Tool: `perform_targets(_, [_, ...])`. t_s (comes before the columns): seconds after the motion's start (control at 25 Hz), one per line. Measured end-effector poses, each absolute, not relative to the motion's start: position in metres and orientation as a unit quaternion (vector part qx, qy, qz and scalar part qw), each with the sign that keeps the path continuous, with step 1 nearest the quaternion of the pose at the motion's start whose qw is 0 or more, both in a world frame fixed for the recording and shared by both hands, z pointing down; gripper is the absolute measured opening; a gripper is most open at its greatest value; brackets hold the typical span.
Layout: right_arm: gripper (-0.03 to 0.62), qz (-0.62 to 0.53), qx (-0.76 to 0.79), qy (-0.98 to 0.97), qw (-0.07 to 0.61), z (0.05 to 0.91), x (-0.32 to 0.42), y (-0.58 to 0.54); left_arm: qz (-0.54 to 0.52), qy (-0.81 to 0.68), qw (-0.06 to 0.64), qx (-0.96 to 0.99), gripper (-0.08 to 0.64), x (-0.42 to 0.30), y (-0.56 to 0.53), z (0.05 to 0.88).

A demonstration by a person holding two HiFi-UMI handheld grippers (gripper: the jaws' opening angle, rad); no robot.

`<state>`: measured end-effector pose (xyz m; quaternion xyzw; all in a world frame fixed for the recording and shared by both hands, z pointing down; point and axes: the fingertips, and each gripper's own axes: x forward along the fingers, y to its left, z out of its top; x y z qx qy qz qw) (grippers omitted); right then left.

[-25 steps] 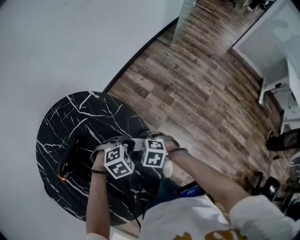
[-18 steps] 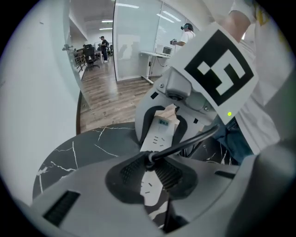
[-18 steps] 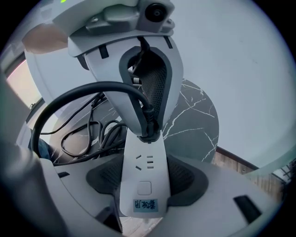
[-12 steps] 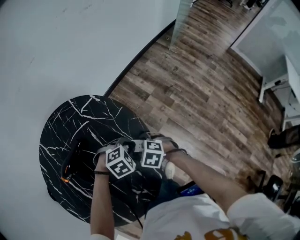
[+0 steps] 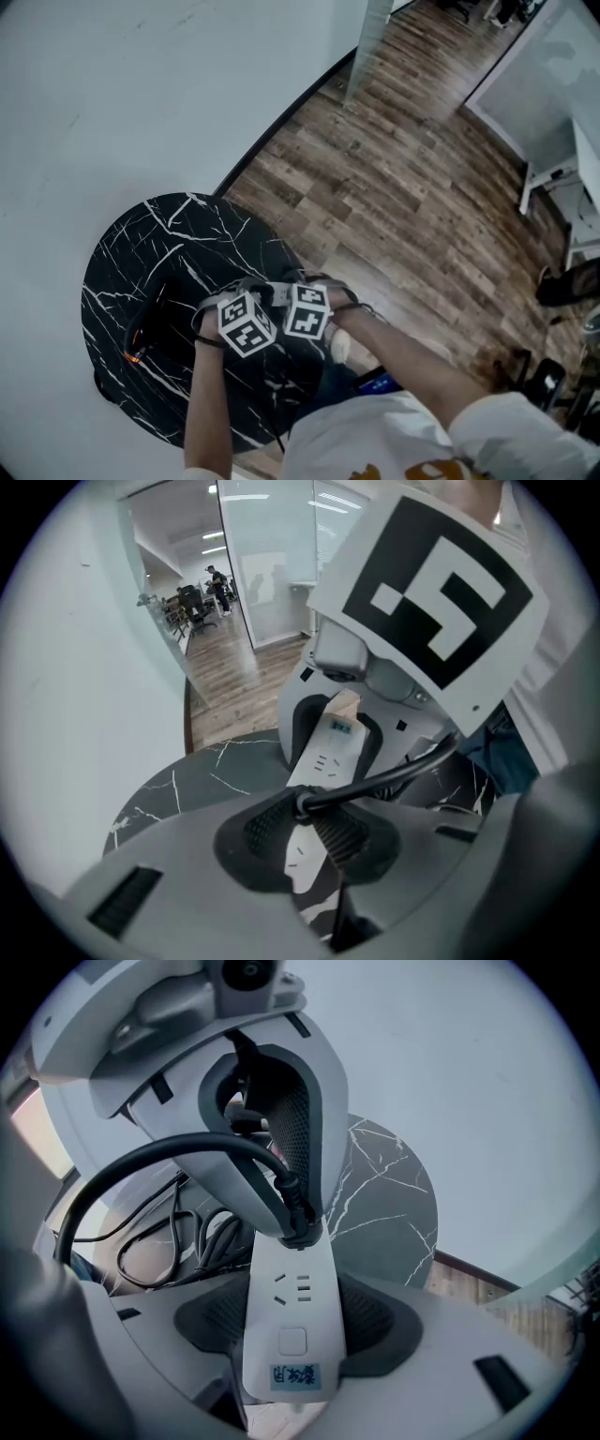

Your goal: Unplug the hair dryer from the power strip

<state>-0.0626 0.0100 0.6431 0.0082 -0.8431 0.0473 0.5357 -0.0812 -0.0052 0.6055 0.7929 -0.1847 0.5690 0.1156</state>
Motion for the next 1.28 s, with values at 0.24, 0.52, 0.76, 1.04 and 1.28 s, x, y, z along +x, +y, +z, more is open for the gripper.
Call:
perform_targets(0.24, [0.267, 0.046, 0.011, -0.846, 0.530, 0.6424, -0.0630, 0.0125, 0.554, -0.147, 0.189, 0.797, 0.057, -0.0824, -0.0050, 0.6062])
perform_targets(0.52, [0.267, 0.054, 0.016, -0.846, 0.531, 0.6424, -0.0646, 0.0111, 0.567, -0.177, 0.135, 0.793, 0.057, -0.0824, -0.0049, 0.6035])
perform_targets(0.76, [0.267, 0.050, 0.027, -0.850, 0.523, 0.6442, -0.0627, 0.0138, 0.552, -0.149, 0.207, 0.794, 0.058, -0.0803, -0.0053, 0.6055])
perform_targets(1.04, [0.267, 0.063, 0.030, -0.850, 0.523, 0.6433, -0.0650, 0.0130, 0.569, -0.177, 0.149, 0.789, 0.058, -0.0815, -0.0047, 0.6035])
perform_targets(1.28, [0.267, 0.057, 0.030, -0.847, 0.527, 0.6444, -0.0653, 0.0141, 0.555, -0.152, 0.198, 0.793, 0.060, -0.0834, -0.0087, 0.6021])
